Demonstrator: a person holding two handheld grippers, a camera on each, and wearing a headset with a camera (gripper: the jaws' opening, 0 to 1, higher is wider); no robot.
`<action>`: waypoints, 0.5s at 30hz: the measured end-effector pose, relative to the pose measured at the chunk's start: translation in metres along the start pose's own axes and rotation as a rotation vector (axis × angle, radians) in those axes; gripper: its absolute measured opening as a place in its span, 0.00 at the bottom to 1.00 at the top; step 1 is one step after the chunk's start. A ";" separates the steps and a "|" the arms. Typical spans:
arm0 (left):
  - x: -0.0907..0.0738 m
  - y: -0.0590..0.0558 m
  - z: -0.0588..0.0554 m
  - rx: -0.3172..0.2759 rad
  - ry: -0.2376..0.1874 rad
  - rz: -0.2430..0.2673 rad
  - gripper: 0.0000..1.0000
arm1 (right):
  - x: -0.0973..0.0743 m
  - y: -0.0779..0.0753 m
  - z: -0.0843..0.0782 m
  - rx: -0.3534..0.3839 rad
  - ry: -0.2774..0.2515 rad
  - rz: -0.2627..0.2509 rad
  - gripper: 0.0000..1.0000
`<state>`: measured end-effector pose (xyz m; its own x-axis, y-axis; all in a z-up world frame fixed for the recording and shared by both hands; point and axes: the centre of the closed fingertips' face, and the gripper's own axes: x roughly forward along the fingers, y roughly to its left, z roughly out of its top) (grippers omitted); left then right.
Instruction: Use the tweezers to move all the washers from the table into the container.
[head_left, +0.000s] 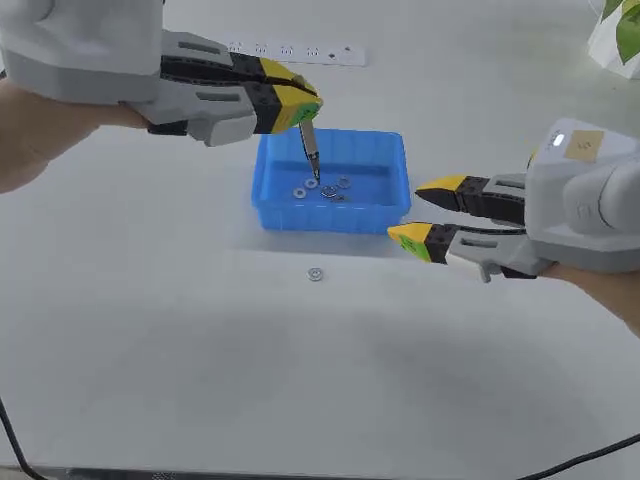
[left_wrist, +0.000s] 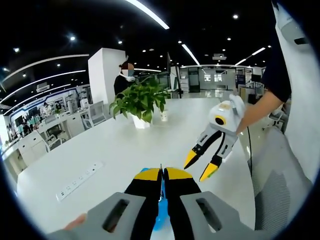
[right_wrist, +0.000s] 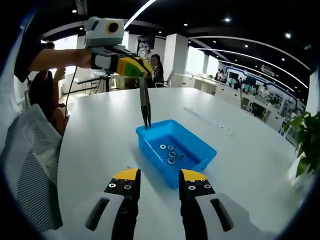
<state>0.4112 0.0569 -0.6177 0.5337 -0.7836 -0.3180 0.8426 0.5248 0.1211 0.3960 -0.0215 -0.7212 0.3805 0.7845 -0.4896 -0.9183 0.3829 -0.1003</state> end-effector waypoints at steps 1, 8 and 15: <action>-0.001 -0.001 -0.001 0.004 0.003 -0.001 0.06 | -0.001 0.001 -0.001 0.004 0.001 -0.002 0.31; -0.007 -0.017 -0.004 0.003 0.002 -0.014 0.06 | -0.012 0.011 -0.005 0.007 -0.005 -0.008 0.31; -0.012 -0.050 -0.019 0.003 0.032 -0.056 0.06 | -0.019 0.025 -0.007 0.032 -0.019 -0.013 0.31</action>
<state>0.3614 0.0460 -0.6380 0.4831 -0.8005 -0.3547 0.8713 0.4793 0.1053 0.3650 -0.0303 -0.7203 0.3945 0.7886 -0.4716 -0.9096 0.4079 -0.0788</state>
